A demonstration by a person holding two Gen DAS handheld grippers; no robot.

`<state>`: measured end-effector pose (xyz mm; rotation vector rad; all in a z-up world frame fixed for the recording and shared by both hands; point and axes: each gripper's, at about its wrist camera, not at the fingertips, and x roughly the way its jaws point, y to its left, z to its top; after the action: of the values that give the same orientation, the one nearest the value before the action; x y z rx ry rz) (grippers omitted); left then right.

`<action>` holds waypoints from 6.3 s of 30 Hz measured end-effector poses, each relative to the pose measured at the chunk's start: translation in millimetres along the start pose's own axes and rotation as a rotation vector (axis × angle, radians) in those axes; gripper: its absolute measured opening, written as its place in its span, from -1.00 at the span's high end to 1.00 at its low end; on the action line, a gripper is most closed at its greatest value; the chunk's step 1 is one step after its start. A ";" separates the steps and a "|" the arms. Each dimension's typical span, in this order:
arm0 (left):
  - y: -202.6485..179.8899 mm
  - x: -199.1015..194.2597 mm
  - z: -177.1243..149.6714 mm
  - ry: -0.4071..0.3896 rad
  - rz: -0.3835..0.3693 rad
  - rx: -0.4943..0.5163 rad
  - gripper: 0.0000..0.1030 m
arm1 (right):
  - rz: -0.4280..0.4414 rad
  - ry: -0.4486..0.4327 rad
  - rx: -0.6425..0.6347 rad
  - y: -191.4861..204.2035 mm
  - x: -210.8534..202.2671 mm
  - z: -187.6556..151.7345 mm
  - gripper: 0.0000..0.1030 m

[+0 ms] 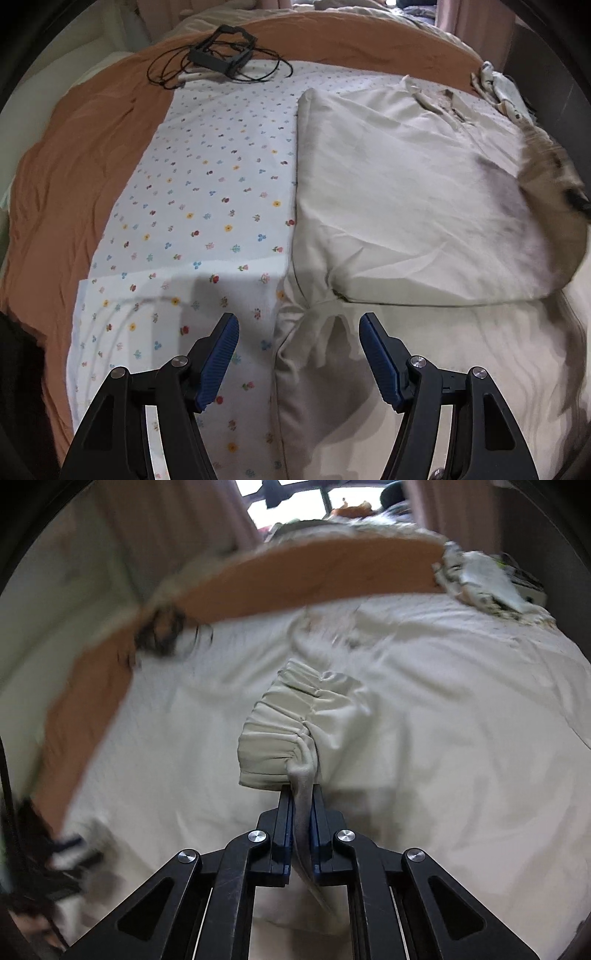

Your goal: Fold large clothes

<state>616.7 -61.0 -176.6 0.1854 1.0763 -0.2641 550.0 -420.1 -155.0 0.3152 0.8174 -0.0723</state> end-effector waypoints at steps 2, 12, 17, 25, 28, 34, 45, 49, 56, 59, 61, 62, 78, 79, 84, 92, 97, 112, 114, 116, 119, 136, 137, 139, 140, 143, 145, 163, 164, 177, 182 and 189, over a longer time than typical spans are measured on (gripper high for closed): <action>-1.2 4.7 1.3 0.010 0.014 -0.006 -0.34 | 0.030 -0.052 0.095 -23.4 -21.0 4.7 0.83; -3.1 7.8 -1.1 0.027 0.044 -0.016 -0.34 | 0.066 0.016 0.619 -132.9 -23.9 -29.9 0.63; -3.9 5.3 -1.7 0.024 0.059 -0.009 -0.34 | 0.089 0.136 0.871 -167.1 -11.1 -67.9 -0.01; 4.5 8.3 -2.5 0.027 0.074 -0.028 -0.34 | 0.078 0.096 0.911 -164.0 -30.8 -72.7 -0.16; 6.1 11.0 -1.7 0.027 0.070 -0.033 -0.22 | 0.049 0.085 0.853 -168.8 -29.4 -64.0 -0.26; 1.3 21.5 2.2 0.041 0.045 -0.028 0.00 | 0.038 0.063 0.869 -186.3 -13.6 -64.3 -0.04; 34.7 28.3 3.9 0.014 0.012 -0.126 0.21 | 0.100 0.060 0.645 -159.1 30.6 -18.0 0.69; 40.5 26.8 -0.7 0.011 -0.010 -0.149 0.21 | 0.145 0.075 0.565 -144.7 43.0 -9.1 0.70; 39.1 22.1 -4.2 0.012 0.004 -0.125 0.21 | 0.163 0.073 0.555 -156.4 54.4 -1.7 0.70; 38.0 20.9 -5.4 0.006 0.006 -0.121 0.21 | 0.167 0.056 0.564 -166.5 50.5 -0.4 0.70; 37.1 21.6 -5.3 0.010 0.016 -0.115 0.21 | 0.168 0.055 0.566 -170.5 48.7 -0.1 0.70; 36.4 21.6 -5.1 0.011 0.022 -0.111 0.21 | 0.166 0.060 0.568 -171.7 48.9 0.0 0.70; 40.0 -60.7 -18.9 -0.018 -0.038 -0.272 0.14 | 0.104 0.099 0.462 -152.3 5.8 7.1 -0.35; 39.0 -70.3 -20.5 -0.029 -0.034 -0.281 0.07 | 0.104 0.097 0.452 -150.2 1.3 7.2 -0.35; 40.7 -118.4 -32.5 -0.089 -0.063 -0.347 -0.23 | 0.081 0.083 0.403 -136.0 -31.5 -9.8 -0.74; 23.4 -196.2 -57.0 -0.203 -0.058 -0.307 -0.50 | 0.060 0.048 0.305 -114.6 -84.5 -41.3 -0.84; -2.3 -230.0 -69.2 -0.296 -0.041 -0.228 -0.69 | 0.042 -0.005 0.253 -112.2 -125.0 -58.4 -0.84; -110.2 -286.7 -84.8 -0.559 -0.146 -0.083 -0.69 | -0.119 -0.171 0.140 -165.4 -254.6 -63.2 -0.84; -128.5 -293.9 -86.9 -0.600 -0.154 -0.063 -0.69 | -0.158 -0.180 0.136 -175.0 -268.2 -61.9 -0.84; -148.6 -298.1 -86.5 -0.632 -0.176 -0.044 -0.69 | -0.186 -0.198 0.133 -183.2 -282.2 -60.7 -0.87; -169.9 -296.8 -82.6 -0.640 -0.236 -0.045 -0.69 | -0.217 -0.231 0.116 -193.6 -300.5 -60.2 -1.00; -281.8 -248.6 -36.9 -0.597 -0.383 0.010 -0.99 | -0.310 -0.240 0.138 -294.1 -315.8 -44.7 -1.00; -284.5 -245.0 -36.0 -0.590 -0.384 0.014 -0.99 | -0.309 -0.234 0.144 -302.5 -314.0 -42.5 -1.00; -291.5 -236.1 -31.8 -0.578 -0.382 0.022 -0.99 | -0.308 -0.225 0.159 -317.2 -310.0 -39.1 -1.00; -294.6 -230.5 -29.1 -0.571 -0.377 0.023 -0.99 | -0.315 -0.223 0.166 -323.9 -307.5 -37.7 -1.00; -300.6 -208.2 -20.2 -0.522 -0.374 0.017 -0.98 | -0.327 -0.210 0.200 -346.8 -297.5 -32.3 -0.99; -303.3 -194.1 -16.2 -0.486 -0.389 0.016 -0.87 | -0.332 -0.198 0.220 -359.4 -290.1 -29.1 -0.88; -311.4 -35.5 37.0 -0.172 -0.443 -0.112 -0.22 | -0.313 -0.097 0.323 -458.8 -187.7 18.3 -0.85; -312.3 -28.4 38.2 -0.158 -0.441 -0.123 -0.22 | -0.294 -0.083 0.321 -462.0 -180.4 22.6 -0.85; -315.0 31.8 52.1 -0.030 -0.369 -0.124 0.13 | -0.279 0.036 0.300 -489.2 -134.2 49.3 -0.85; -319.3 42.0 60.7 -0.023 -0.338 -0.095 0.27 | -0.295 0.024 0.412 -522.6 -113.6 39.6 -0.76; -315.5 38.9 69.0 -0.046 -0.392 -0.108 0.34 | -0.310 0.012 0.482 -550.6 -85.3 42.2 -0.37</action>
<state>597.1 -385.6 -185.7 -0.1309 1.0728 -0.5578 420.0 -961.4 -202.9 0.6401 0.8506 -0.5640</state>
